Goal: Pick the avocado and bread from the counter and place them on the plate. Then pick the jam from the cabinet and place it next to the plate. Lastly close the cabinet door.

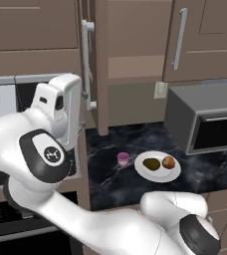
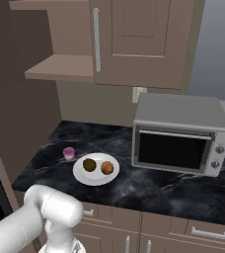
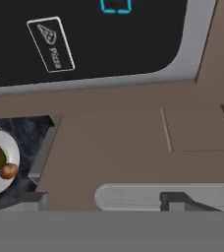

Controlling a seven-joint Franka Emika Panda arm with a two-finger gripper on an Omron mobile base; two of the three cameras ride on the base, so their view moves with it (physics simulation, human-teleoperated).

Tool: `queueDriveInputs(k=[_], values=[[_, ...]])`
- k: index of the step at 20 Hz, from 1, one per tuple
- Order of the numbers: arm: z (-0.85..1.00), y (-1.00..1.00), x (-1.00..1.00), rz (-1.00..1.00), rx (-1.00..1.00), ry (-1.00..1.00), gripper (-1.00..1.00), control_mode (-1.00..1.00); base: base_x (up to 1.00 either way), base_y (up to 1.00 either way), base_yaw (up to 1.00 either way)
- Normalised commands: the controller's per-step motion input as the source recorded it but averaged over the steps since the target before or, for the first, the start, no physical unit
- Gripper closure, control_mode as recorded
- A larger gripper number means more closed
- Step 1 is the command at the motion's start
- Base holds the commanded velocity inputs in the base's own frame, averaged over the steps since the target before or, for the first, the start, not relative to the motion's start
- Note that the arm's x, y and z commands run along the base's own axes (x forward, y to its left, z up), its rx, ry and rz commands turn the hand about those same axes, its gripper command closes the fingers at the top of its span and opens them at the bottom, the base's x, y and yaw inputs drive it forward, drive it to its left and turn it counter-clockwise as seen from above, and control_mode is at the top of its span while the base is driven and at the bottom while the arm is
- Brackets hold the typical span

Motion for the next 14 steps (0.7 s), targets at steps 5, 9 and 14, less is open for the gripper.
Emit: queueDriveInputs(k=[5, 9, 14], values=[[0.13, -0.77, 0.21, -0.01, -0.2, 0.09, -1.0, -1.0, 0.0, 0.0, 0.0], [0.06, -0.74, 0.27, 0.0, -0.18, 0.04, -1.0, -1.0, 0.0, 0.0, 0.0], [0.0, -0.7, 0.46, 0.0, -0.17, 0.03, -1.0, -1.0, 0.0, 0.0, 0.0]])
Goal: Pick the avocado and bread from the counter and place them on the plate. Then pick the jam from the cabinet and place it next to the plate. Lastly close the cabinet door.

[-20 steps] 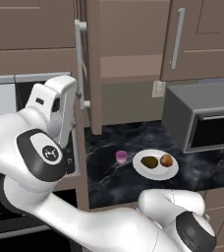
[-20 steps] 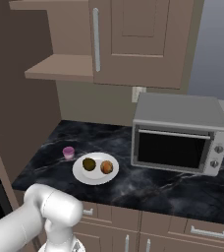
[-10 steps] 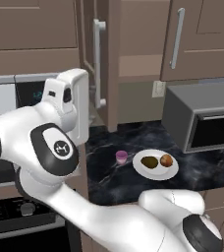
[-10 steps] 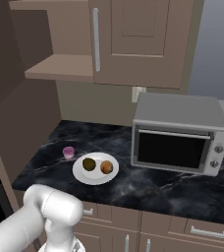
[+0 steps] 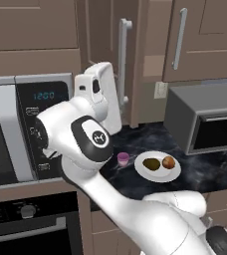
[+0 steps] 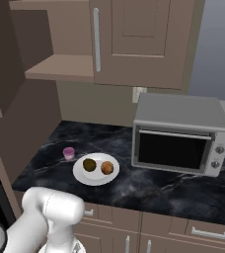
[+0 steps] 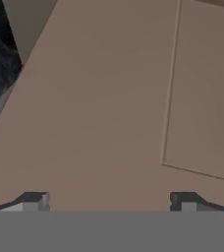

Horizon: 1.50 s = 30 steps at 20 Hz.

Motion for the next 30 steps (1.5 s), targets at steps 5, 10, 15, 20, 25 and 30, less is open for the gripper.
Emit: queueDriveInputs(k=[5, 10, 15, 20, 25, 30], values=[[0.05, -0.78, 0.49, 0.0, -0.19, 0.08, -1.0, -1.0, 0.0, 0.0, 0.0], [0.13, -0.75, 0.51, 0.0, -0.21, 0.14, -1.0, -1.0, 0.0, 0.0, 0.0], [0.13, -0.7, 0.52, 0.0, -0.21, 0.15, -1.0, -1.0, 0.0, 0.0, 0.0], [0.24, -0.59, 0.58, 0.0, -0.19, 0.17, -1.0, -1.0, 0.0, 0.0, 0.0], [0.31, -0.5, 0.56, 0.0, -0.16, 0.19, -1.0, -1.0, 0.0, 0.0, 0.0], [0.47, -0.48, 0.62, 0.0, -0.12, 0.28, -1.0, -1.0, 0.0, 0.0, 0.0]])
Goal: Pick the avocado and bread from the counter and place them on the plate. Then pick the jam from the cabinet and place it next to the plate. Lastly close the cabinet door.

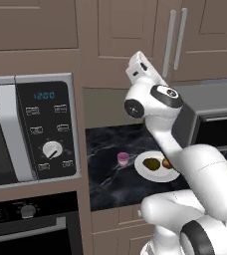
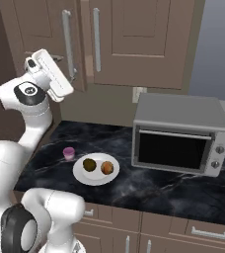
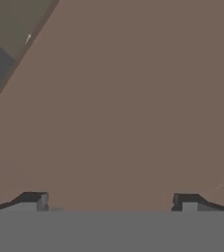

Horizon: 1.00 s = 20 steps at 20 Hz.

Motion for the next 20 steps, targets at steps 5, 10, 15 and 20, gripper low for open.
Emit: queueDriveInputs(k=[5, 10, 15, 20], values=[[0.85, -0.3, 0.6, 0.0, -0.04, 0.48, -1.0, -1.0, 0.0, 0.0, 0.0], [0.94, -0.11, 0.5, 0.0, 0.0, 0.54, -1.0, -1.0, 0.0, 0.0, 0.0], [0.91, -0.01, 0.16, 0.0, 0.0, 0.52, -1.0, -1.0, 0.0, 0.0, 0.0], [1.0, 0.0, -0.26, 0.0, -0.02, 0.4, -1.0, -1.0, 0.0, 0.0, 0.0]])
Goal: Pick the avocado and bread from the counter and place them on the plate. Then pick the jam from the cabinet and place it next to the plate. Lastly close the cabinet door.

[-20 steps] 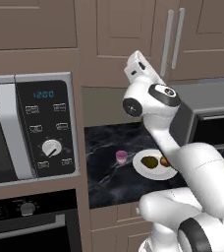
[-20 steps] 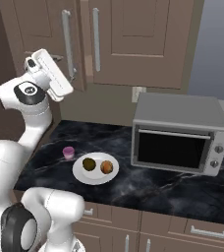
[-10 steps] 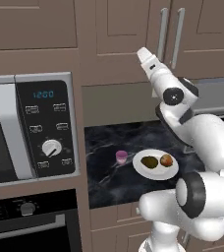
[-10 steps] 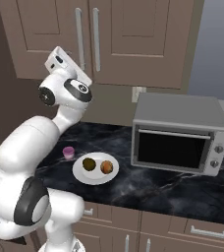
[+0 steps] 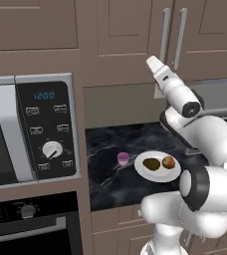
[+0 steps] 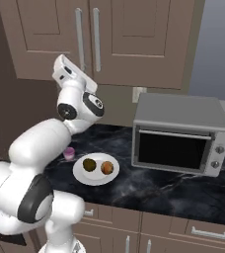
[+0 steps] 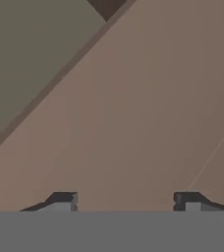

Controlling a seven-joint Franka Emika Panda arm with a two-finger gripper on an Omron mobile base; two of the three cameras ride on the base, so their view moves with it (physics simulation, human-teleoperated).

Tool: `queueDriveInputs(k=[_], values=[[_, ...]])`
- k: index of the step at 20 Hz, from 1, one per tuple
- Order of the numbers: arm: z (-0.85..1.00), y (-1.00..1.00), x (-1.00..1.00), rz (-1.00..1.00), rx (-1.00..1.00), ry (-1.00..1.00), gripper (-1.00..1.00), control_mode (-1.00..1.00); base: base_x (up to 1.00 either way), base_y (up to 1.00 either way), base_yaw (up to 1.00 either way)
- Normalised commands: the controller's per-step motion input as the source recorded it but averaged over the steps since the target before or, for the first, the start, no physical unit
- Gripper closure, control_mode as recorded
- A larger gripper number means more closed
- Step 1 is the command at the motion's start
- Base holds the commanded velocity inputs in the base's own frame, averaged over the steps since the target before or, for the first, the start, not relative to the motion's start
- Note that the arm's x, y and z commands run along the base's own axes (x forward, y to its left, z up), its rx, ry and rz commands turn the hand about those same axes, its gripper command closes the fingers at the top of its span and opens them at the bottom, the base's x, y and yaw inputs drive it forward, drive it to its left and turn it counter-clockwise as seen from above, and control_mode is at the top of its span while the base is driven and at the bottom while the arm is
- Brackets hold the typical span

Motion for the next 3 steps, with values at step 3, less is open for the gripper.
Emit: queueDriveInputs(k=[3], values=[[1.0, 0.0, -0.75, 0.0, -0.09, 0.33, -1.0, -1.0, 0.0, 0.0, 0.0]])
